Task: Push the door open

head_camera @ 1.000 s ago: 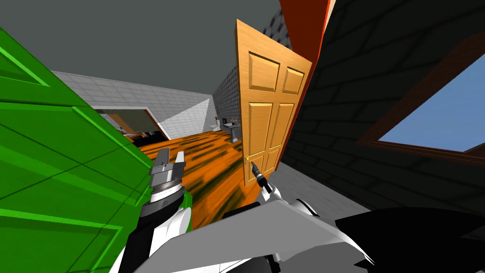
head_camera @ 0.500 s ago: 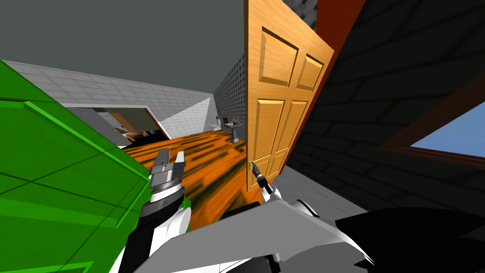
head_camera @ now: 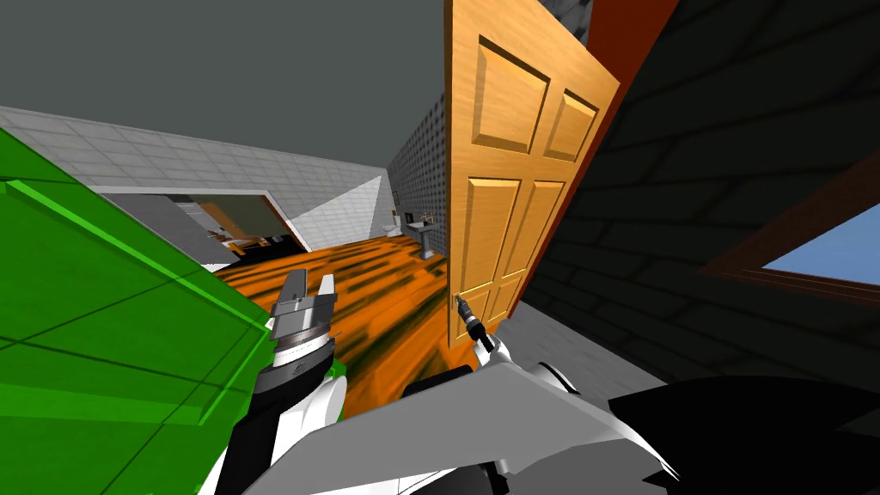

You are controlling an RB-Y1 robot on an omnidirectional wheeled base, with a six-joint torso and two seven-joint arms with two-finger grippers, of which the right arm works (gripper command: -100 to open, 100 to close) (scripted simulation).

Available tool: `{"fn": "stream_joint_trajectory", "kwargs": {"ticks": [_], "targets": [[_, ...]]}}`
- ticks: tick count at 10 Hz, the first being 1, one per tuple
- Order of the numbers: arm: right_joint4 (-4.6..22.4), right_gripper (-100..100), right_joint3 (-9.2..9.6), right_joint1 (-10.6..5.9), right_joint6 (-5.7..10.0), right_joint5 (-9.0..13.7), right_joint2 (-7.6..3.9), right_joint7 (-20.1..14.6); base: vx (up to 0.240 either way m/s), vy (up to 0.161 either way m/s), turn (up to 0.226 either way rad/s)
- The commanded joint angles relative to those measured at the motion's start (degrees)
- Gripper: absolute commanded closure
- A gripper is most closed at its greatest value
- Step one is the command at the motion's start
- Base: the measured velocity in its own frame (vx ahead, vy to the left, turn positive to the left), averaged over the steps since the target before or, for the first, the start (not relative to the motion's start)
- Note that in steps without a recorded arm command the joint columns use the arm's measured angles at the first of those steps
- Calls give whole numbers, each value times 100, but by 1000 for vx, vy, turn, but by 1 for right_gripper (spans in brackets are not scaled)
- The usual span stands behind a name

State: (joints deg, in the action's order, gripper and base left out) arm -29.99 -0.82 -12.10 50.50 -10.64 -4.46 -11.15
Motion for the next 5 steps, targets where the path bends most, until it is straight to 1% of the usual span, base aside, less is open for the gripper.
{"fn": "stream_joint_trajectory", "kwargs": {"ticks": [1,3,4,5], "targets": [[-1,100,-1,4,7,2,0,-3,-9,-2,-3],[-1,100,-1,4,7,2,0,-3,-3,0,-2],[10,100,-65,15,-18,44,-27,31,100,33,-27],[10,100,-94,15,-24,65,-38,45,152,71,-48]]}}
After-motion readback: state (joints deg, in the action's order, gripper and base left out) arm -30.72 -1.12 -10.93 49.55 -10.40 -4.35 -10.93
